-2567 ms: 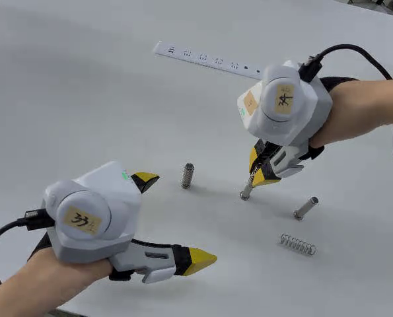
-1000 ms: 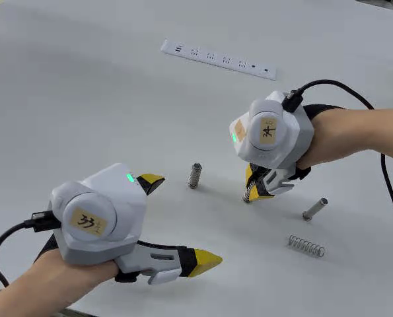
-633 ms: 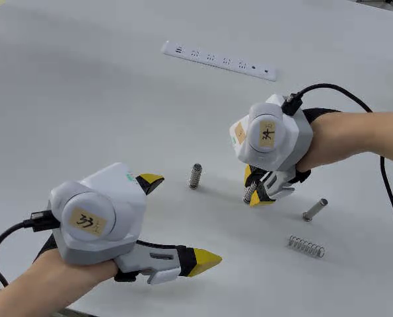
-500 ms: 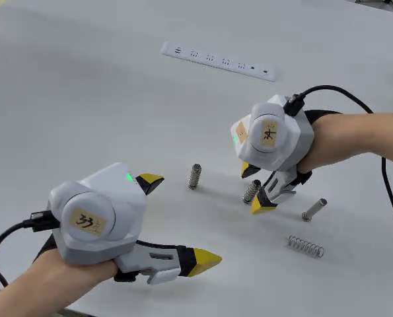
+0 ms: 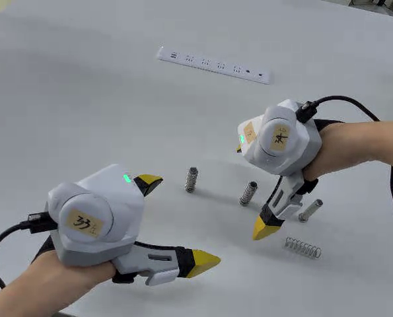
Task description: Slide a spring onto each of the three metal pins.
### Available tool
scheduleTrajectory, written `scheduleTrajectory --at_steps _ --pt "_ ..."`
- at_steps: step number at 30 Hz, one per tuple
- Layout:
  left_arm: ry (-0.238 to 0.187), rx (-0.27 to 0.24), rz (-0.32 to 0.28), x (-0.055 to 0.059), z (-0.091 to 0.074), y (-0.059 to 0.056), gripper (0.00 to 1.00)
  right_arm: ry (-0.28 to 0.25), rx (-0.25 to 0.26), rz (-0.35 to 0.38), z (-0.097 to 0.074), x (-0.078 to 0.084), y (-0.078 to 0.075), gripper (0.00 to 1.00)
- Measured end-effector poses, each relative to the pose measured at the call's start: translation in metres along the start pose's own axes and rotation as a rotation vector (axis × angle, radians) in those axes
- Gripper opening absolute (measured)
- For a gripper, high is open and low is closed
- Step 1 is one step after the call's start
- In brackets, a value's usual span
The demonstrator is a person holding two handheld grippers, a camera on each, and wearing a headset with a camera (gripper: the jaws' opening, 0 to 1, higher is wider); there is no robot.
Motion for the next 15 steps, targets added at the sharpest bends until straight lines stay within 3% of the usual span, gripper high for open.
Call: scheduleTrajectory --at_steps 15 --pt "0.011 0.008 0.044 -0.004 -0.006 -0.002 0.9 -0.126 0.026 0.075 -0.012 0.006 0.011 0.99"
Point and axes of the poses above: the centre of the closed fingertips' face, and the gripper's own axes: z roughly forward along the fingers, y roughly to its left, x roughly out of its underside, the point moved 6 cm from there along -z, roughly backward along the fingers, and after that the axes turned 15 degrees about y, right-handed, at the moved point
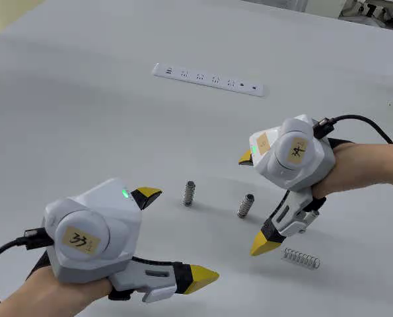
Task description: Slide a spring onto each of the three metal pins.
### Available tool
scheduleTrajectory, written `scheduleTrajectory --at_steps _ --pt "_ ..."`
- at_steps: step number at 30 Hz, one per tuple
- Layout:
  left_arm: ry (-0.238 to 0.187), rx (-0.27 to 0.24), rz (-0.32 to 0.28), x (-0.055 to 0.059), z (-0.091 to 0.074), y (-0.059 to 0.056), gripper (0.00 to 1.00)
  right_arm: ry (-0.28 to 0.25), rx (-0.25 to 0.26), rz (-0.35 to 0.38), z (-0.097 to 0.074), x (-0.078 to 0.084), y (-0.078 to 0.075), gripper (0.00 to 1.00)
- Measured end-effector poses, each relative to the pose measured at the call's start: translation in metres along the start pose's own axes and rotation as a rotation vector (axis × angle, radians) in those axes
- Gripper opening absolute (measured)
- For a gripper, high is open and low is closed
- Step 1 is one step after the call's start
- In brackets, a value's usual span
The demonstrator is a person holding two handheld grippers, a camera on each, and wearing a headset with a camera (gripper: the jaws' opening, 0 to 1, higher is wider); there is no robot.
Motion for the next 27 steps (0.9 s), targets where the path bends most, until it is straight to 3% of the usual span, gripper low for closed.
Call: scheduleTrajectory --at_steps 4,8,18,27 --pt "-0.002 0.002 0.009 -0.001 -0.001 0.0 0.9 -0.036 0.014 0.04 -0.005 0.004 0.004 0.99" --pt "0.008 0.005 0.019 0.0 -0.001 -0.001 0.9 -0.105 0.037 0.095 -0.012 0.007 0.009 0.99" --pt "0.018 0.013 0.036 0.0 0.0 -0.004 0.9 -0.188 0.111 0.195 -0.025 0.024 0.023 0.99" --pt "0.025 0.019 0.051 -0.001 -0.001 -0.005 0.9 -0.247 0.146 0.313 -0.033 0.039 0.039 0.99"
Point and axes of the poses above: the centre of the closed fingertips' face, and the gripper's own axes: z roughly forward along the fingers, y roughly to its left, x roughly out of its underside, the point moved 6 cm from there along -z, roughly backward along the fingers, and after that the axes turned 15 degrees about y, right-handed, at the moved point
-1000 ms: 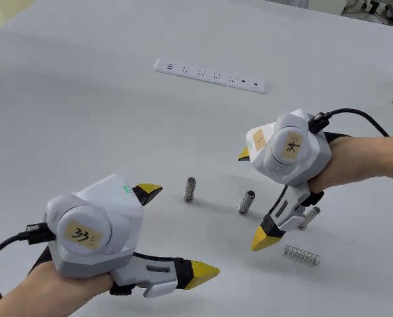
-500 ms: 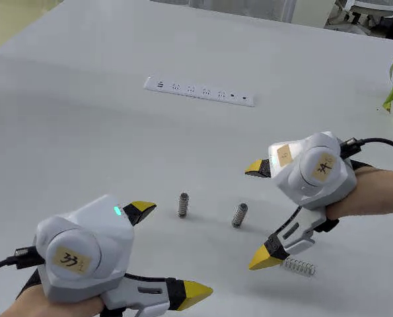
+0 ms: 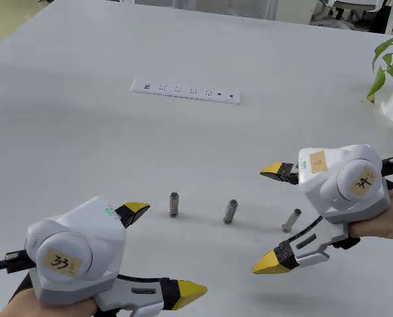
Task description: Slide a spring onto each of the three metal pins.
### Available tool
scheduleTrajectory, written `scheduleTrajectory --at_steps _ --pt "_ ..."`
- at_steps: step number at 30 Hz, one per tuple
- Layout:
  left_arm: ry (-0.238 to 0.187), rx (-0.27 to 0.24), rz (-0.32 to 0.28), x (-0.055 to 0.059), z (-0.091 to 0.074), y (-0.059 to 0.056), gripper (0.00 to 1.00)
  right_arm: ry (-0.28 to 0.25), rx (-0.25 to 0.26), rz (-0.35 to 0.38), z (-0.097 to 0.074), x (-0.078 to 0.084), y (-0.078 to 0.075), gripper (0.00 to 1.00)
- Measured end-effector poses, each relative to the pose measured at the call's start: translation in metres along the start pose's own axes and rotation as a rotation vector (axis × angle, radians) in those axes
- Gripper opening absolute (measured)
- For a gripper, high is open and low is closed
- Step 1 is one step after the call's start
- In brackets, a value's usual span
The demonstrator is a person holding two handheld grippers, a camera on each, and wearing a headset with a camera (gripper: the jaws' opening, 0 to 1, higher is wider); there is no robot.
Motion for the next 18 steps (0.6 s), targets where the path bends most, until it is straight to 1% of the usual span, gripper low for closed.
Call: scheduleTrajectory --at_steps 1,6,8,15,18 --pt "0.003 0.002 0.004 0.0 0.0 0.0 0.9 -0.013 0.009 0.016 -0.002 0.002 0.001 0.99" --pt "0.012 0.014 0.016 0.001 0.001 -0.004 0.9 -0.022 0.036 0.06 -0.012 0.015 0.004 0.99" --pt "0.013 0.019 0.021 0.001 0.002 -0.005 0.9 -0.033 0.047 0.084 -0.017 0.021 0.006 0.99" --pt "0.022 0.03 0.03 0.002 0.005 -0.007 0.9 -0.033 0.064 0.152 -0.026 0.042 0.014 0.99" --pt "0.021 0.035 0.033 0.0 0.006 -0.008 0.9 -0.043 0.07 0.192 -0.029 0.052 0.019 0.99"
Point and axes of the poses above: the centre of the closed fingertips' face, and the gripper's own axes: z roughly forward along the fingers, y roughly to its left, x roughly out of its underside, the point moved 6 cm from there along -z, roughly backward along the fingers, and after that the axes turned 15 degrees about y, right-handed, at the moved point
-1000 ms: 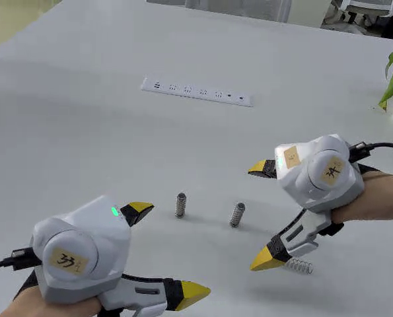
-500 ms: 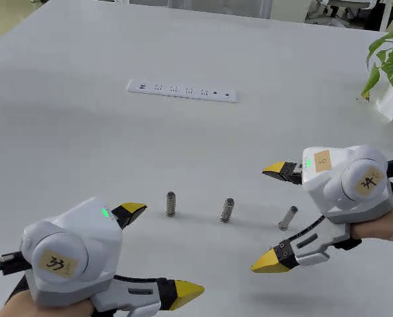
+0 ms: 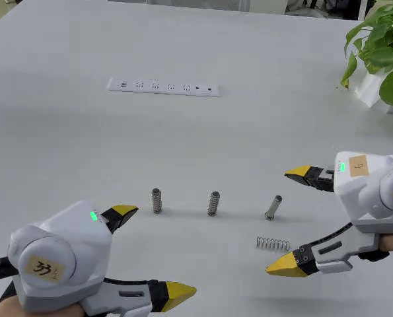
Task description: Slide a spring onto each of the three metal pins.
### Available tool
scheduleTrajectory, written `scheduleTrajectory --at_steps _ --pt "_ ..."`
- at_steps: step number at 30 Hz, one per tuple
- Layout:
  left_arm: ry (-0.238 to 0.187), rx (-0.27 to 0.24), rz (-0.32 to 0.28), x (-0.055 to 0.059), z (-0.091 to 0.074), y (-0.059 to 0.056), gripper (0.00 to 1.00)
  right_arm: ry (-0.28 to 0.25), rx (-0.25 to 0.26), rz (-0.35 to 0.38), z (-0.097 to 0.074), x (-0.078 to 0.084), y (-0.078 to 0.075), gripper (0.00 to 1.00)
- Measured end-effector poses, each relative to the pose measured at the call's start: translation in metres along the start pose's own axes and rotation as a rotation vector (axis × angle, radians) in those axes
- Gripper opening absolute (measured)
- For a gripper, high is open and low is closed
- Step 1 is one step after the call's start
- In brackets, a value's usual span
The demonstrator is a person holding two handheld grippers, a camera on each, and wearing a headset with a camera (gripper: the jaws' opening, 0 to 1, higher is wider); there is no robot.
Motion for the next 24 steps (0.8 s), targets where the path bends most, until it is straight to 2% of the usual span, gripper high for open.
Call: scheduleTrajectory --at_steps 15,24 --pt "0.023 0.053 0.06 -0.012 0.012 -0.012 0.89 0.005 0.006 0.114 -0.008 0.04 0.022 0.99" --pt "0.029 0.1 0.093 -0.02 0.026 -0.022 0.88 -0.004 -0.006 0.18 -0.014 0.054 0.031 0.98"
Point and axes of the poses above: the centre of the closed fingertips' face, and the gripper's own axes: z roughly forward along the fingers, y roughly to its left, x roughly out of its underside, the point moved 6 cm from there along -z, roughly backward along the fingers, and after that the axes turned 15 degrees about y, right-handed, at the moved point
